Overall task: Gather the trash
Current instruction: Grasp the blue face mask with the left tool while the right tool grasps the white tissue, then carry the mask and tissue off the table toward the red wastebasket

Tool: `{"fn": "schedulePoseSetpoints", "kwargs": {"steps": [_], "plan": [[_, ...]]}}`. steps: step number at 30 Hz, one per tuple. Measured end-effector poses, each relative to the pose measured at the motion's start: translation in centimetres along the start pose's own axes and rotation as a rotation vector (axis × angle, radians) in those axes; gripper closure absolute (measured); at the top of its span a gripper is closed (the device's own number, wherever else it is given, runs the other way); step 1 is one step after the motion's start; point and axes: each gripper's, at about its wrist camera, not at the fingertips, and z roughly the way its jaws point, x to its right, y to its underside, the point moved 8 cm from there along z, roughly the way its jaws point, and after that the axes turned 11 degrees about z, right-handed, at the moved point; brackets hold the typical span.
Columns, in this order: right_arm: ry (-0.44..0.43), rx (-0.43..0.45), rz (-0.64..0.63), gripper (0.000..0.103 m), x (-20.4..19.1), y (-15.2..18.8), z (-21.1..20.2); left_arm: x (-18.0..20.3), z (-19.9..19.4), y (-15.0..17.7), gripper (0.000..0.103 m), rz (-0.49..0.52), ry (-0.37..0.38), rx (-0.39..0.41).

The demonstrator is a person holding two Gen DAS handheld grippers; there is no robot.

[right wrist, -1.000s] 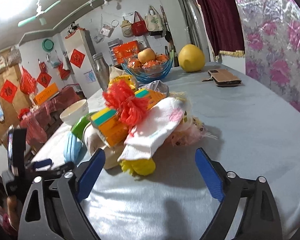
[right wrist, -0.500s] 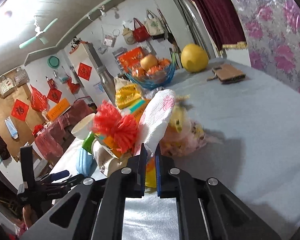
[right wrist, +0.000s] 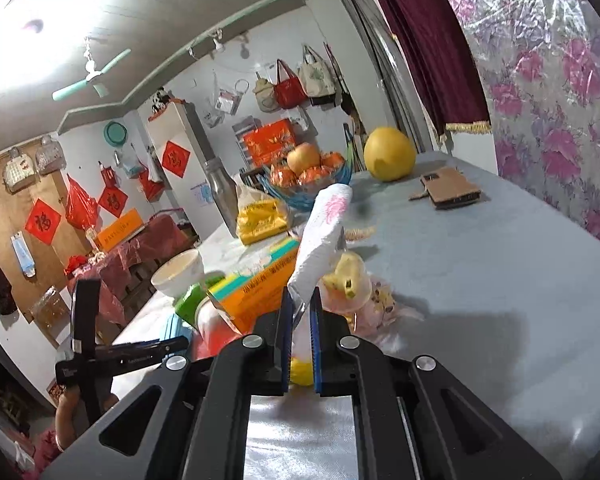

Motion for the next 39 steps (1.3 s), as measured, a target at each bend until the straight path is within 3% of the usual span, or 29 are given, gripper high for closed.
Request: {"fn": "schedulePoseSetpoints", "kwargs": {"steps": [4, 12, 25, 32, 39], "plan": [[-0.014, 0.005, -0.008, 0.097, -0.6, -0.1, -0.6, 0.2, -2.4, 0.1, 0.069, 0.011, 0.004, 0.067], [-0.039, 0.028, -0.017, 0.099, -1.7, -0.6, -2.8, 1.7, -5.7, 0.6, 0.069, 0.031, 0.04, 0.126], [-0.054, 0.124, -0.047, 0.099, -3.6, -1.4, -10.5, 6.0, -14.1, 0.3, 0.069, 0.104, 0.108, 0.291], [-0.014, 0.164, -0.03, 0.099, -1.3, -0.5, -15.7, 10.1, -16.0, 1.2, 0.069, 0.146, 0.195, 0.309], [0.077, 0.188, 0.017, 0.099, 4.2, 0.7, -21.3, 17.0, -16.5, 2.6, 0.069, 0.245, 0.292, 0.289]]}}
